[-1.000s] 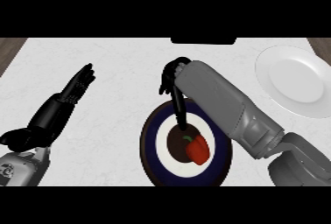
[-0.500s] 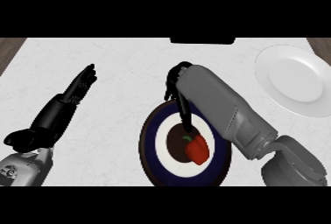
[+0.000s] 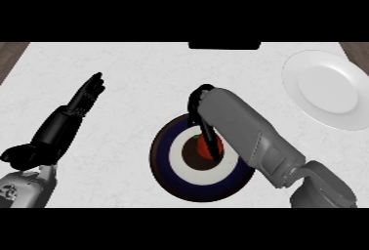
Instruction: Pick the bell pepper from the plate and place it in the plate
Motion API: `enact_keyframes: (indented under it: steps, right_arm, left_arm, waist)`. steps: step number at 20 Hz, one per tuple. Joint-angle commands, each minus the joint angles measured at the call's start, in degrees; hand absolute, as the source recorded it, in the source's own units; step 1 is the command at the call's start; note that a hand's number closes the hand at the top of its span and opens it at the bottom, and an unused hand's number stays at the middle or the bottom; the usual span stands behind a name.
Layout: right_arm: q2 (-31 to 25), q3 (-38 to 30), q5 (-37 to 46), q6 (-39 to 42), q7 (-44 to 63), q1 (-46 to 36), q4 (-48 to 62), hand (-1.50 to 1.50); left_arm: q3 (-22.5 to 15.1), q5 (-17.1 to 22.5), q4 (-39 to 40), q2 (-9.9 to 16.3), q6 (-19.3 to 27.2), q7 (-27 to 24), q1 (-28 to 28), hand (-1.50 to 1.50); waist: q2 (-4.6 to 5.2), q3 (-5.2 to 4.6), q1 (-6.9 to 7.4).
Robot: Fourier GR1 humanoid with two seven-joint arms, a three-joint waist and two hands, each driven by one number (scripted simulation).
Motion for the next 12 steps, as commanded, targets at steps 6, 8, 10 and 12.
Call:
enact_keyframes:
  steps: [6, 8, 10, 12]
  right_arm:
    - [0.4, 1.2, -1.8, 4.5, 5.8, 6.7, -4.3, -1.5]
    - [0.4, 2.9, -0.5, 4.7, 5.4, 8.7, -5.8, -1.5]
    - [0.4, 3.2, -0.3, 4.7, 4.7, 9.7, -6.7, -1.5]
    - [0.4, 2.5, -2.6, 5.2, 9.3, 9.5, -8.2, -1.5]
  left_arm:
    - [0.7, -1.2, -1.5, -1.6, -0.6, 3.2, -1.5, 0.0]
    - [1.9, -0.8, 0.4, -1.4, -1.3, 3.7, -3.4, 0.0]
    - [3.3, 0.3, 3.1, -1.0, -3.4, 0.4, -2.5, 0.0]
    - [0.4, -3.7, 0.7, -3.3, -0.4, -1.4, 1.9, 0.0]
  waist:
    - [-0.08, 0.01, -0.43]
    - [-0.04, 0.01, -0.83]
    - [0.13, -0.01, -0.63]
    - [-0.38, -0.03, -1.1]
